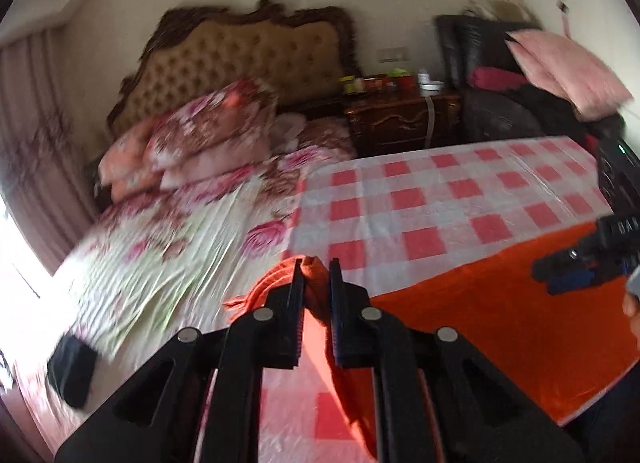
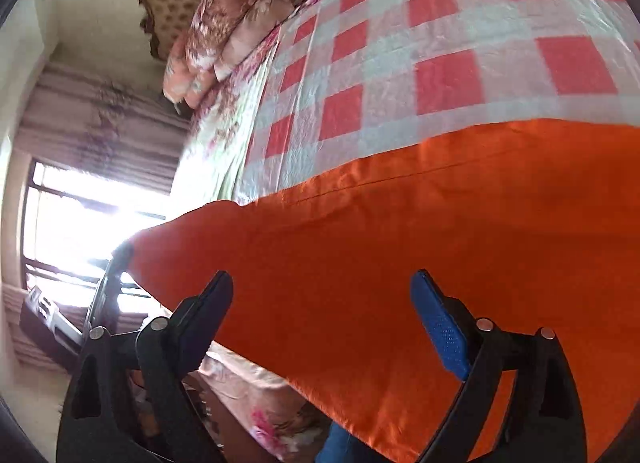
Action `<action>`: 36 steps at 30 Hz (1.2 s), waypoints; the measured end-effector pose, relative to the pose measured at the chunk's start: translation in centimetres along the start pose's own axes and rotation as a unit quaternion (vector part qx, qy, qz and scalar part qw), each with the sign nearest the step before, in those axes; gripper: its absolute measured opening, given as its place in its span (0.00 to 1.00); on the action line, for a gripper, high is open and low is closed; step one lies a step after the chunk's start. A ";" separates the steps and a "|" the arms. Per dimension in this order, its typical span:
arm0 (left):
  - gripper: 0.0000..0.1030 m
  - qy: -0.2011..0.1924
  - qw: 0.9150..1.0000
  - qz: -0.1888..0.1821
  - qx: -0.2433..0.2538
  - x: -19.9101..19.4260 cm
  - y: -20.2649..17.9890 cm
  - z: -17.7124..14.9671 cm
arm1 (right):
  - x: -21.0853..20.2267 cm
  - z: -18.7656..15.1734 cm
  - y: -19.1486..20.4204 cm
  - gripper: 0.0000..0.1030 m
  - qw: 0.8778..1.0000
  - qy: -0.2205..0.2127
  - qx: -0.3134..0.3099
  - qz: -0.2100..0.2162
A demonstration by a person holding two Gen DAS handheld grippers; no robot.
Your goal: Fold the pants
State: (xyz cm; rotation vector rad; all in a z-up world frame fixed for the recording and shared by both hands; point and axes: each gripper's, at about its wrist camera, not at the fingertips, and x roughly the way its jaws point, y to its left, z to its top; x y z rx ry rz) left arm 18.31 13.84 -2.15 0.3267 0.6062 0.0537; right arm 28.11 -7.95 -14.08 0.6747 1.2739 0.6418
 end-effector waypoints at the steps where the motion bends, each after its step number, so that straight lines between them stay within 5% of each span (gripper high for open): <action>1: 0.11 -0.007 0.999 -0.016 0.040 -0.2 -3.2 0.2 | -0.9 0.0 -0.9 0.86 1.000 -0.004 0.014 0.011; 4: 0.10 -0.018 0.985 -0.073 0.152 -0.9 -12.6 -2.2 | -2.6 -0.3 -3.3 0.86 0.999 -0.011 0.047 0.025; 8: 0.10 0.018 0.978 -0.137 0.159 -0.5 -18.1 -6.9 | -3.5 -1.2 -5.9 0.86 0.996 -0.006 0.079 0.029; 16: 0.10 0.015 0.988 -0.134 0.078 -1.3 -17.3 -7.7 | -1.1 -0.9 -4.9 0.86 0.997 0.036 0.068 0.030; 23: 0.10 -0.002 0.987 -0.127 0.096 -2.6 -16.6 -7.7 | 1.6 0.9 -1.8 0.86 0.998 0.057 0.026 0.011; 29: 0.10 0.001 0.986 -0.136 0.102 -3.7 -17.0 -8.5 | 4.7 2.5 0.5 0.48 0.995 0.050 -0.046 -0.078; 30: 0.10 0.002 0.985 -0.135 0.105 -3.8 -17.2 -8.7 | 4.8 2.5 0.7 0.22 0.993 0.041 -0.056 -0.094; 31: 0.10 0.004 0.985 -0.134 0.111 -3.8 -17.4 -8.9 | 4.6 2.4 0.9 0.08 0.992 0.027 -0.064 -0.105; 36: 0.10 0.001 0.981 -0.156 0.120 -4.2 -18.4 -9.7 | 1.9 1.1 1.5 0.08 0.985 -0.027 -0.103 -0.133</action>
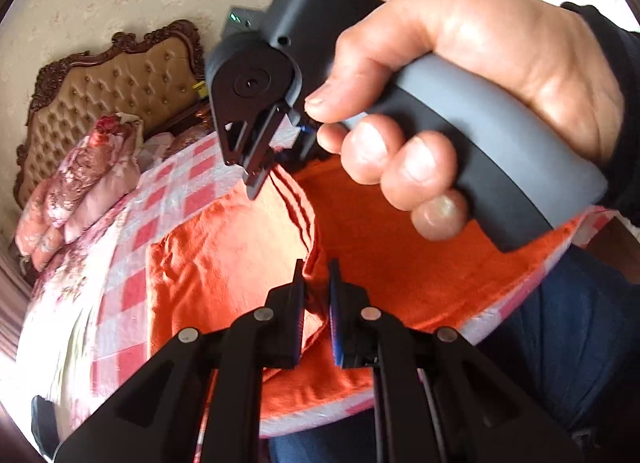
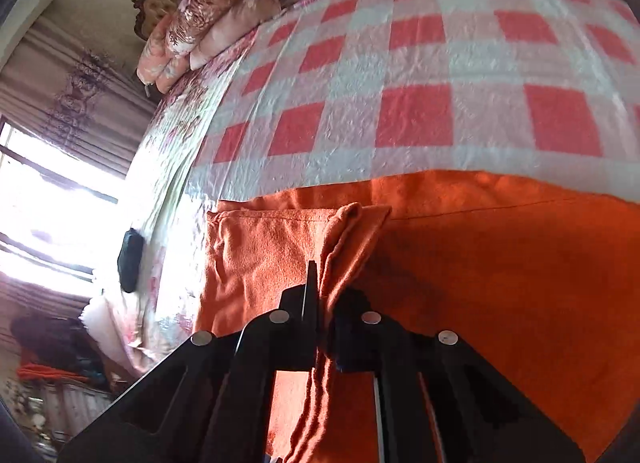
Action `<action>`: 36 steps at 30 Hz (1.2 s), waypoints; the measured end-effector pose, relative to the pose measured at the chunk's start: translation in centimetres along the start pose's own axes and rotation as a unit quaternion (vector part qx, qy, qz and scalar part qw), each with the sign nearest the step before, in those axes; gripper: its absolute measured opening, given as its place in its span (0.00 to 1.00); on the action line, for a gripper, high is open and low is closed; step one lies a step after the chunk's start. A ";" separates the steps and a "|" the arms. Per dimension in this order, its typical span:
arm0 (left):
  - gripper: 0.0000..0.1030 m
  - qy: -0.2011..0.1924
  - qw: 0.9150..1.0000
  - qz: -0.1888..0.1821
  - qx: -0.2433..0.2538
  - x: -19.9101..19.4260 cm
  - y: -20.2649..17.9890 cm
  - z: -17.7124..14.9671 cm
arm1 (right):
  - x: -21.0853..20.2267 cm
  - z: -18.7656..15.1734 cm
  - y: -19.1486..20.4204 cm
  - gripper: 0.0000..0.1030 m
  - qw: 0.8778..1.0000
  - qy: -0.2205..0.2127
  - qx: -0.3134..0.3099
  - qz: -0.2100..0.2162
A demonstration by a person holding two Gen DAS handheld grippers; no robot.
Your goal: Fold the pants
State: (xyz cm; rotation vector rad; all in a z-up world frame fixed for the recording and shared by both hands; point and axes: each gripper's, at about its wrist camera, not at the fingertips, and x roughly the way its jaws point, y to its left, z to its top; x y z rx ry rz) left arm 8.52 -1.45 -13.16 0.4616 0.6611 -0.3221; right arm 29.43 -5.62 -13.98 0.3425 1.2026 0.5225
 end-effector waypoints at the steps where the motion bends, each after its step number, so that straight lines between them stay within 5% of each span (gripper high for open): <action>1: 0.10 -0.002 1.000 -0.006 0.004 -0.1 -0.4 0.0 | -0.5 -0.3 -0.2 0.08 1.000 -0.006 0.003 -0.002; 7: 0.10 -0.002 0.999 -0.036 0.022 0.9 -2.7 -0.1 | -0.4 -1.3 -3.2 0.08 0.999 -0.002 0.023 -0.025; 19: 0.11 0.011 0.999 -0.030 0.026 2.3 -3.8 -0.9 | 0.4 -1.1 -4.8 0.14 0.999 0.006 0.048 -0.016; 24: 0.21 0.013 0.999 -0.033 0.038 2.5 -4.7 -1.3 | 0.4 -0.5 -5.2 0.15 0.999 0.007 0.049 -0.018; 36: 0.15 0.017 0.999 -0.034 0.039 2.8 -5.0 -1.8 | 0.1 -0.9 -3.3 0.10 0.996 -0.028 -0.007 -0.086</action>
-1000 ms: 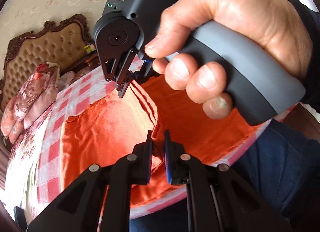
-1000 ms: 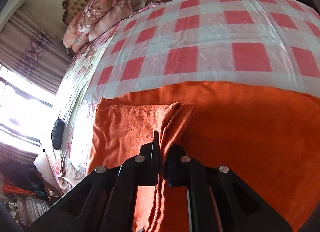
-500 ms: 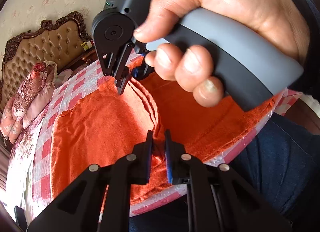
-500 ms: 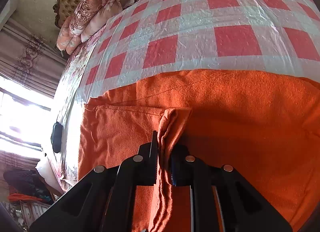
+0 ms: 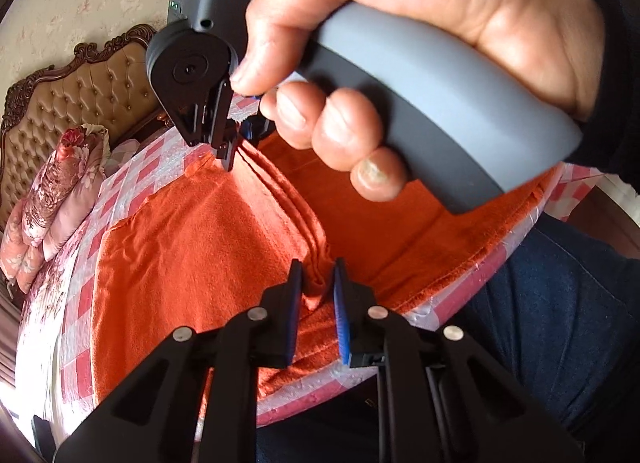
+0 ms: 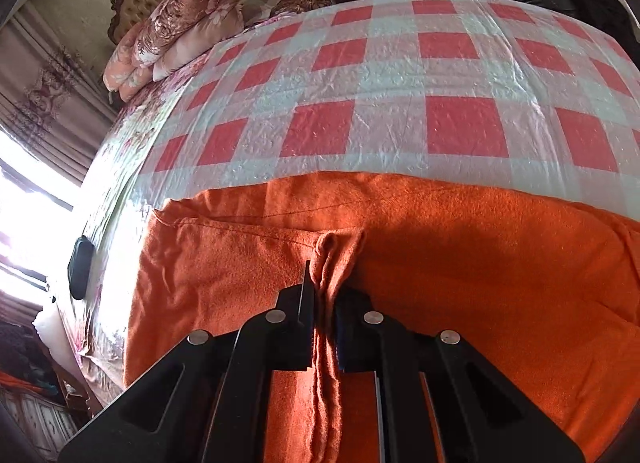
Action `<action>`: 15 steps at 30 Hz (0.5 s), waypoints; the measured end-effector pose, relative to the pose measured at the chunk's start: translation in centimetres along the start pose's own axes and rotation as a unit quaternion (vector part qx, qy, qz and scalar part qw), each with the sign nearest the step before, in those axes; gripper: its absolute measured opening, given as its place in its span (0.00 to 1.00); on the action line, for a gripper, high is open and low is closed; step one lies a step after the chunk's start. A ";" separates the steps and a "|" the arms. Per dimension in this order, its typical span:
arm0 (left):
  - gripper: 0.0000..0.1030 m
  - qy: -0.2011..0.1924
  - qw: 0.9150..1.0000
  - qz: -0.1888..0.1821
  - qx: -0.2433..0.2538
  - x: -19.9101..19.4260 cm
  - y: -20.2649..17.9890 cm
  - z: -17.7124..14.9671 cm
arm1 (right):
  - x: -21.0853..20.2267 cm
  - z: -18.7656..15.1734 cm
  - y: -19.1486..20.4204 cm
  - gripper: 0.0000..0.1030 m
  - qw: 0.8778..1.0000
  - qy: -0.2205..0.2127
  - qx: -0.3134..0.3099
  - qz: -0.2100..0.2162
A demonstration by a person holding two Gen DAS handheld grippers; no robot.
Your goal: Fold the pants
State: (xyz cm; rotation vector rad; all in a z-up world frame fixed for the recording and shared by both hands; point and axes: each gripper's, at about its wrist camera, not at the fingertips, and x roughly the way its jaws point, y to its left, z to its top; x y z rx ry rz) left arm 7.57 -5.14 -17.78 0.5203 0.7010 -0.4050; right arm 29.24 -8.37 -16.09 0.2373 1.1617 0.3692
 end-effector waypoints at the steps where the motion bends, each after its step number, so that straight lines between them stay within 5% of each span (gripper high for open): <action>1: 0.15 -0.001 1.000 0.000 -0.001 0.0 0.1 0.0 | 0.0 0.0 0.0 0.12 1.000 -0.003 -0.001 -0.004; 5: 0.18 -0.007 1.000 -0.006 -0.014 -0.4 0.6 0.0 | -1.0 0.5 -0.3 0.36 0.998 -0.038 0.002 -0.048; 7: 0.26 -0.019 0.999 -0.015 -0.032 -1.3 1.3 0.1 | -2.5 0.9 -0.7 0.60 0.994 -0.077 0.007 -0.081; 11: 0.53 -0.062 0.992 0.028 -0.109 -4.8 4.8 -1.4 | -5.3 0.6 0.8 0.60 0.986 -0.120 -0.036 -0.106; 15: 0.55 -0.056 0.967 0.120 -0.218 -7.4 9.8 -6.4 | -5.1 -3.5 5.2 0.60 0.979 -0.113 -0.130 -0.112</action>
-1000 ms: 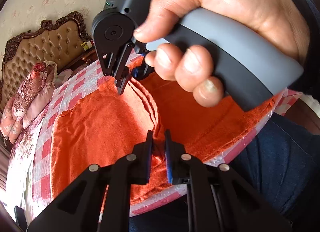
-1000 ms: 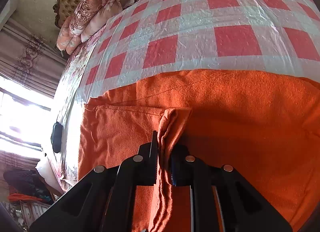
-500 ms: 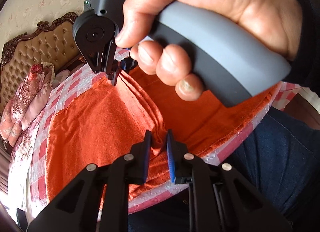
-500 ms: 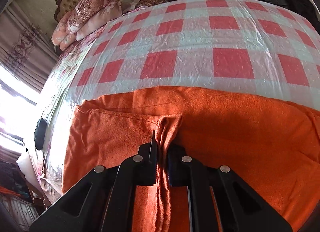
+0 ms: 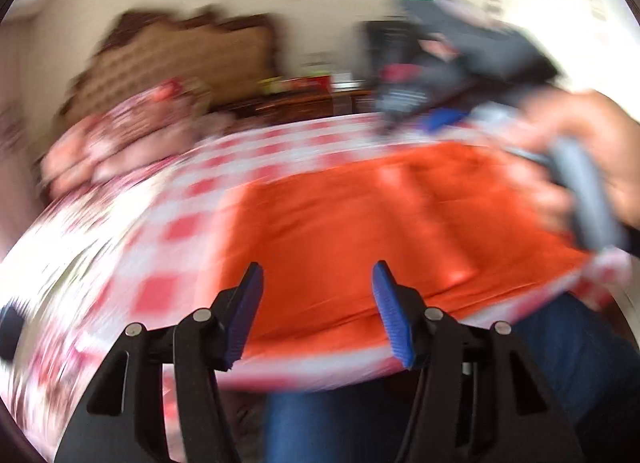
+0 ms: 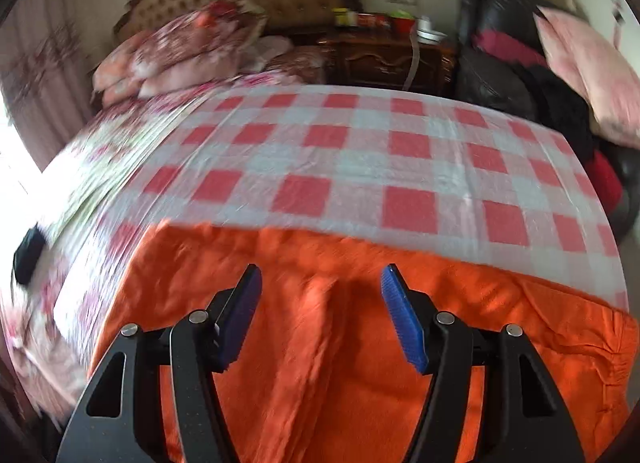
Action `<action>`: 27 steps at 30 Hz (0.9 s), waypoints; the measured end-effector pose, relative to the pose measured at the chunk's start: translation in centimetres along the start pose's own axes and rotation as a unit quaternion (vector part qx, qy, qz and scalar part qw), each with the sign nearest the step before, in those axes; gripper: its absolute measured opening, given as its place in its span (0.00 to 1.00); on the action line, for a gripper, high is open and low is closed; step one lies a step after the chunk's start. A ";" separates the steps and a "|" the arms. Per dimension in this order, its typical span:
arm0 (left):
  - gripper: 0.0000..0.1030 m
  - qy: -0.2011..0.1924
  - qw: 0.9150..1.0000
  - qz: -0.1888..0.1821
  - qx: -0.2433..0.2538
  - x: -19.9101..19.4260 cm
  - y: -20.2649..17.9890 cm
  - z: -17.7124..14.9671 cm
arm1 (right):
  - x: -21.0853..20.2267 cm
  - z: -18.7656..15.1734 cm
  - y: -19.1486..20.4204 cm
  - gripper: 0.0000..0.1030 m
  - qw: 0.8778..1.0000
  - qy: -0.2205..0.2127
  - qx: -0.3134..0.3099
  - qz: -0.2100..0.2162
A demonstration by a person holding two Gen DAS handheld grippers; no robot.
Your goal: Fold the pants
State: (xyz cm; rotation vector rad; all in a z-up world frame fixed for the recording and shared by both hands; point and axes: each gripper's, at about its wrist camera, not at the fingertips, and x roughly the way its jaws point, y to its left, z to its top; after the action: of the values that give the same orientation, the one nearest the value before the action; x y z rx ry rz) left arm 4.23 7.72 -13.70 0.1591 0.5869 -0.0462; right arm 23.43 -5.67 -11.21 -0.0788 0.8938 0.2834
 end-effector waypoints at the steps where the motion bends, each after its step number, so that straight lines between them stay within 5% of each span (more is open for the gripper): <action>1: 0.55 0.006 1.000 0.025 -0.017 -0.1 1.5 -0.6 | 0.1 -1.0 1.4 0.60 1.000 0.005 -0.020 -0.004; 3: 0.54 0.027 0.997 0.064 -0.044 -0.1 4.1 -2.0 | 0.8 -2.7 4.0 0.60 0.998 0.016 -0.056 -0.006; 7: 0.53 0.047 0.995 0.079 -0.042 0.2 5.7 -3.1 | 1.9 -4.8 6.7 0.62 0.992 0.031 -0.116 -0.037; 17: 0.50 0.047 0.995 0.083 0.012 3.5 5.5 -3.7 | 2.7 -6.3 6.4 0.77 0.991 0.048 -0.119 -0.048; 27: 0.60 0.052 0.995 0.072 -0.038 4.0 8.1 -4.0 | 3.0 -6.4 6.0 0.82 0.991 0.057 -0.115 -0.044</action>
State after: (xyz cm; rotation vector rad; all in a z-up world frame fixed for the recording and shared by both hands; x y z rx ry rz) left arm 6.09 16.33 -18.08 0.1302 0.6779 0.1252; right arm 18.73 -0.42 -17.25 -0.3498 0.9659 0.3003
